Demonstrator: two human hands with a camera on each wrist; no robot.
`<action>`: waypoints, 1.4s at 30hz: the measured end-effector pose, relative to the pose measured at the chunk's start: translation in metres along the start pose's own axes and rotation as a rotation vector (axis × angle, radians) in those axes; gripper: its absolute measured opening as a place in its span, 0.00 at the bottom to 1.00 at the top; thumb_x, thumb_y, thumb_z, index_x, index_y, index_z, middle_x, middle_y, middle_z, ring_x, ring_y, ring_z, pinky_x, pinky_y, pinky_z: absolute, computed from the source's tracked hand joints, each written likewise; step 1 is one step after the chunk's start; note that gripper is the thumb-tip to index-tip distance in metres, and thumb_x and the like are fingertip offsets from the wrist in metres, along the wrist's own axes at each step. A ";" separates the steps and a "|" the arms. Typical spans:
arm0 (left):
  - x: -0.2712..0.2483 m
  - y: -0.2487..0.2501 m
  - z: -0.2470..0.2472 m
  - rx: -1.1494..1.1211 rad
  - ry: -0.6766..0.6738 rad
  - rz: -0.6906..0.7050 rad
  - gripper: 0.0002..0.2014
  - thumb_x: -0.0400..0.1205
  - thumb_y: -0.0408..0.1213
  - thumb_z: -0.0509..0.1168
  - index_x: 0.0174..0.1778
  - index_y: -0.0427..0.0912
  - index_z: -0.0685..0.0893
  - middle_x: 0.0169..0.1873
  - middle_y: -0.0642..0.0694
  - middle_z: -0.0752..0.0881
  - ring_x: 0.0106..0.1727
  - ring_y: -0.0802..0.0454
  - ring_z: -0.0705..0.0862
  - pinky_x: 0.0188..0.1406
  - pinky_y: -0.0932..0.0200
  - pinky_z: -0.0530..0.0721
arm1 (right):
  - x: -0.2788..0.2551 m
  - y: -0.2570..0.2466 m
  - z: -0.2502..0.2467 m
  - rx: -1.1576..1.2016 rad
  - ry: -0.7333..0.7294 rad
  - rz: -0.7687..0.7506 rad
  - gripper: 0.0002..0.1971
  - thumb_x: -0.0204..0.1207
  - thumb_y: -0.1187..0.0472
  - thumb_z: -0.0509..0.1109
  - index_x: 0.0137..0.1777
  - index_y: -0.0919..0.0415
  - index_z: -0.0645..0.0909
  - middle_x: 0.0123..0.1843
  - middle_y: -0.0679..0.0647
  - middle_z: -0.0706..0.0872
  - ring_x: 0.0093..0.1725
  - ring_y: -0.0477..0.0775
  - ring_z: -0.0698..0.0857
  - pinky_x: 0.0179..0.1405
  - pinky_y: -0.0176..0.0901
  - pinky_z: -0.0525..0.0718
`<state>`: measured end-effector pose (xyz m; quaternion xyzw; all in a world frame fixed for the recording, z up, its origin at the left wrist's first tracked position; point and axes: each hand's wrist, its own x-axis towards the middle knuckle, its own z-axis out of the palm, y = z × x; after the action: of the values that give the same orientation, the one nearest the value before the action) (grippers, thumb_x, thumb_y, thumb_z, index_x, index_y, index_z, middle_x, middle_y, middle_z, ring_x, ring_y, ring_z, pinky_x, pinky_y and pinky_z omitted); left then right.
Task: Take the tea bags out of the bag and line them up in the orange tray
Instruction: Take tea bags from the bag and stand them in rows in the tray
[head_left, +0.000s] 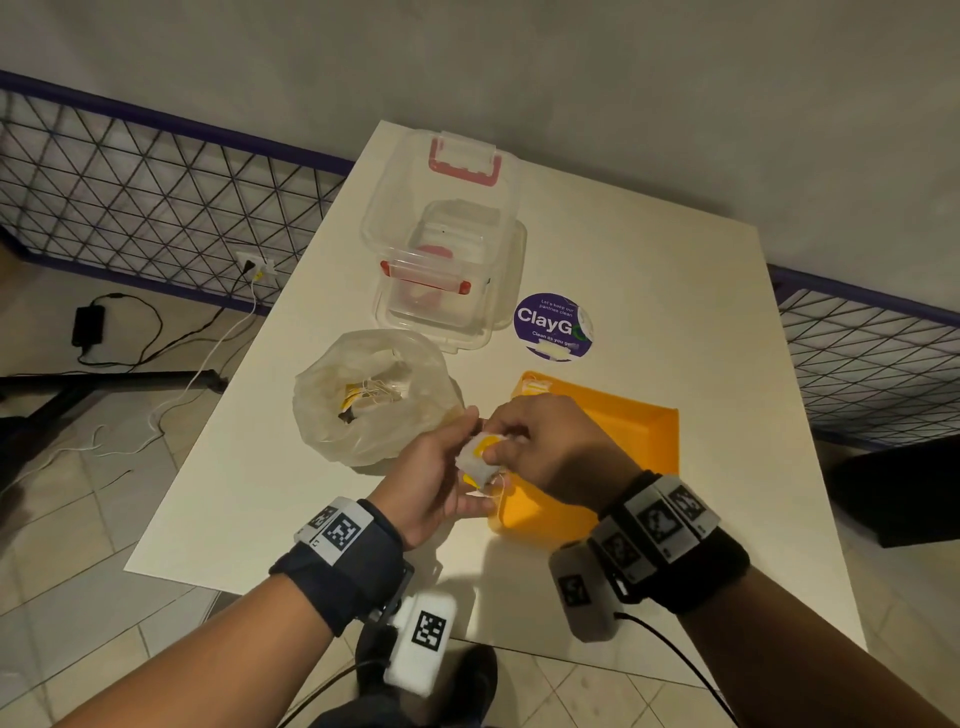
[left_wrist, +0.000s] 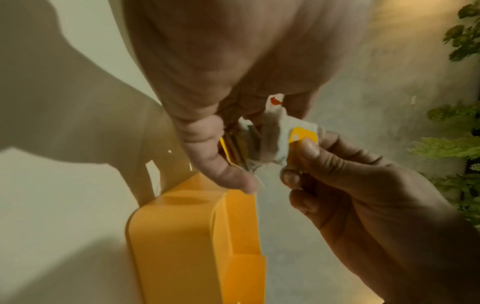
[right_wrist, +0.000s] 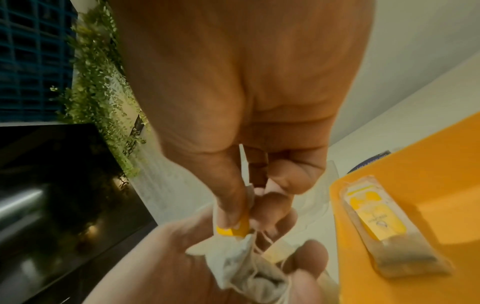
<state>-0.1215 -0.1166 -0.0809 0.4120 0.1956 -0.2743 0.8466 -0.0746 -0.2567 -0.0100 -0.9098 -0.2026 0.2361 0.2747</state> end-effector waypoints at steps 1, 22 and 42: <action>-0.001 -0.002 -0.002 0.003 -0.022 0.016 0.22 0.85 0.51 0.61 0.66 0.37 0.82 0.50 0.36 0.87 0.49 0.38 0.85 0.55 0.40 0.85 | 0.001 0.001 -0.004 0.006 0.028 0.025 0.05 0.75 0.60 0.77 0.49 0.59 0.90 0.42 0.52 0.89 0.38 0.46 0.82 0.40 0.38 0.78; -0.002 -0.012 -0.014 0.125 0.015 0.133 0.14 0.83 0.25 0.64 0.64 0.38 0.85 0.48 0.37 0.87 0.40 0.45 0.85 0.44 0.47 0.80 | 0.002 0.022 -0.046 -0.246 0.295 0.123 0.04 0.77 0.57 0.73 0.43 0.55 0.88 0.44 0.50 0.89 0.46 0.52 0.84 0.47 0.49 0.86; -0.004 -0.018 -0.017 0.153 0.044 0.134 0.17 0.81 0.18 0.66 0.65 0.35 0.82 0.44 0.49 0.86 0.45 0.37 0.92 0.43 0.52 0.92 | 0.032 0.080 -0.002 0.095 -0.110 0.374 0.03 0.78 0.64 0.74 0.47 0.64 0.85 0.34 0.63 0.92 0.35 0.56 0.93 0.33 0.38 0.82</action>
<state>-0.1383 -0.1106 -0.0995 0.4935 0.1646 -0.2223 0.8246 -0.0289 -0.3025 -0.0662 -0.9035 -0.0334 0.3414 0.2570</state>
